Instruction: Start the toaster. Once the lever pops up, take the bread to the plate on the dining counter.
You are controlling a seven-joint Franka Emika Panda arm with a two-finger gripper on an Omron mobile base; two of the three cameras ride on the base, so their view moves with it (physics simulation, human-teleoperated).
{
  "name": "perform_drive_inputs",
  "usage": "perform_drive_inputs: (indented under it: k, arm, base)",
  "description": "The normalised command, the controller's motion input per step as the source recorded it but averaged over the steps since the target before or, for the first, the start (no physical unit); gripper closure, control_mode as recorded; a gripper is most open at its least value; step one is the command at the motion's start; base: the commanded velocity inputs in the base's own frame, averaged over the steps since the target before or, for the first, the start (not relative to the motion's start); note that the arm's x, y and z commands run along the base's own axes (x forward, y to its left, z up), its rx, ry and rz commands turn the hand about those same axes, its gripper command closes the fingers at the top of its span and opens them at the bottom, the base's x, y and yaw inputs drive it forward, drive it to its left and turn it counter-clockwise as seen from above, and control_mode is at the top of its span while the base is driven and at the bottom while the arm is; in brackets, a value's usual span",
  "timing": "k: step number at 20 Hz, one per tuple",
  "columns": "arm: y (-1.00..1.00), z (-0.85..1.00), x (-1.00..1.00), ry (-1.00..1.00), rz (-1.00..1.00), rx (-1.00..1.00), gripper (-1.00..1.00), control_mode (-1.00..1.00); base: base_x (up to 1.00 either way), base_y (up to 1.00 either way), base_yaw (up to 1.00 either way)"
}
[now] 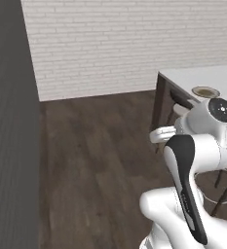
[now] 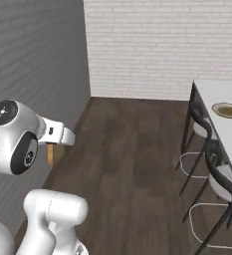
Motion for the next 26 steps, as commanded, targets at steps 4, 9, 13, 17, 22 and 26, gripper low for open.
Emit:
perform_drive_inputs:
  k: [4,9,13,17,22,26]
  arm:
    - [0.00,0.00,0.00,0.00,0.00,0.00,1.00,1.00]
    - [0.00,0.00,0.00,0.00,0.00,0.00,1.00,1.00]
    - [0.00,0.00,0.00,0.00,0.00,0.00,1.00,1.00]
    - [0.00,0.00,0.00,0.00,0.00,0.00,1.00,1.00]
    - [0.00,0.00,0.00,0.00,0.00,0.00,1.00,1.00]
    - [0.00,0.00,0.00,0.00,0.00,0.00,1.00,1.00]
  base:
    - [1.00,0.02,0.00]
    - [1.00,0.07,0.00]
    - [1.00,0.11,0.00]
    - [1.00,0.10,0.00]
    - [0.96,0.02,-0.17]
    - [0.88,0.00,-0.46]
